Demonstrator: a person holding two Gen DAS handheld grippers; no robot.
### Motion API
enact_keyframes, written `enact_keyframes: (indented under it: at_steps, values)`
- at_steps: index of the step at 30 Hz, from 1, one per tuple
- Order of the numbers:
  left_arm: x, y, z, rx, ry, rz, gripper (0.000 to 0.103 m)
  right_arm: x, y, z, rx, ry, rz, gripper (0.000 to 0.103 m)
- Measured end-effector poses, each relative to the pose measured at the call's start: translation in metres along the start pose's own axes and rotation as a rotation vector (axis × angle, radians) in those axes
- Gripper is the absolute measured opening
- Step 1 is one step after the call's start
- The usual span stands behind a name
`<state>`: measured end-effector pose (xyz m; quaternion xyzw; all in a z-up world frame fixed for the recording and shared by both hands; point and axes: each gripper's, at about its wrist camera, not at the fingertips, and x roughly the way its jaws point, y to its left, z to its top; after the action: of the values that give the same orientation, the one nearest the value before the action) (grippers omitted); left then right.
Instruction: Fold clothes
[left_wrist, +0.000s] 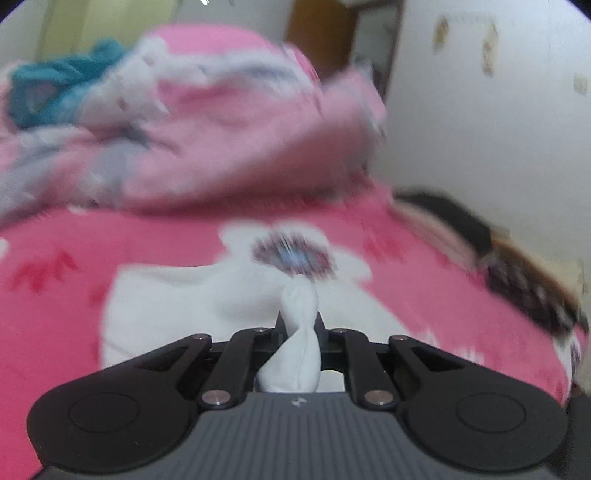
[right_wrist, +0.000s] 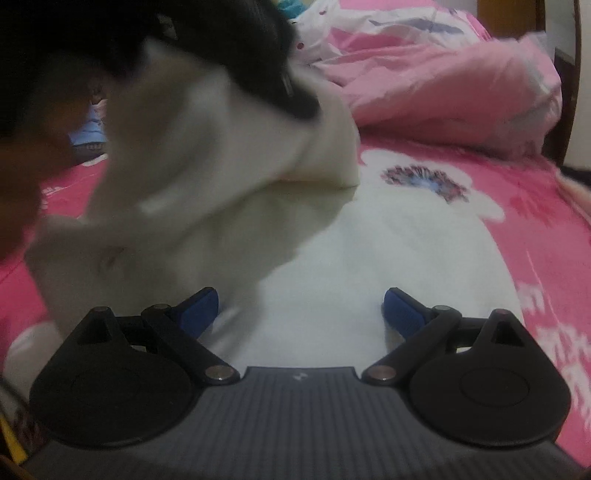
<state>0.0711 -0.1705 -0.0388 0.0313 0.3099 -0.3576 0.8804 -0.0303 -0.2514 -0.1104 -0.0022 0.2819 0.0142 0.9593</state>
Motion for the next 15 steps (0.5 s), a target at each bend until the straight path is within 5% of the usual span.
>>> enact_keyframes:
  at_steps: [5,7,12,15]
  values:
    - [-0.007,-0.004,-0.008,0.010,0.003,-0.057,0.035,-0.005,-0.003,-0.011,-0.034,-0.028,0.023,0.098]
    - [-0.011,-0.005,-0.010,0.013,0.001,-0.080,0.063,-0.006,-0.004,-0.011,-0.027,-0.033,0.030,0.099]
    - [-0.040,-0.006,-0.009,0.011,-0.062,-0.113,0.080,-0.011,-0.009,-0.011,0.002,-0.038,0.040,0.099]
    - [-0.067,0.000,-0.007,-0.005,-0.118,-0.103,0.080,-0.020,-0.010,-0.011,0.006,-0.029,0.019,0.098]
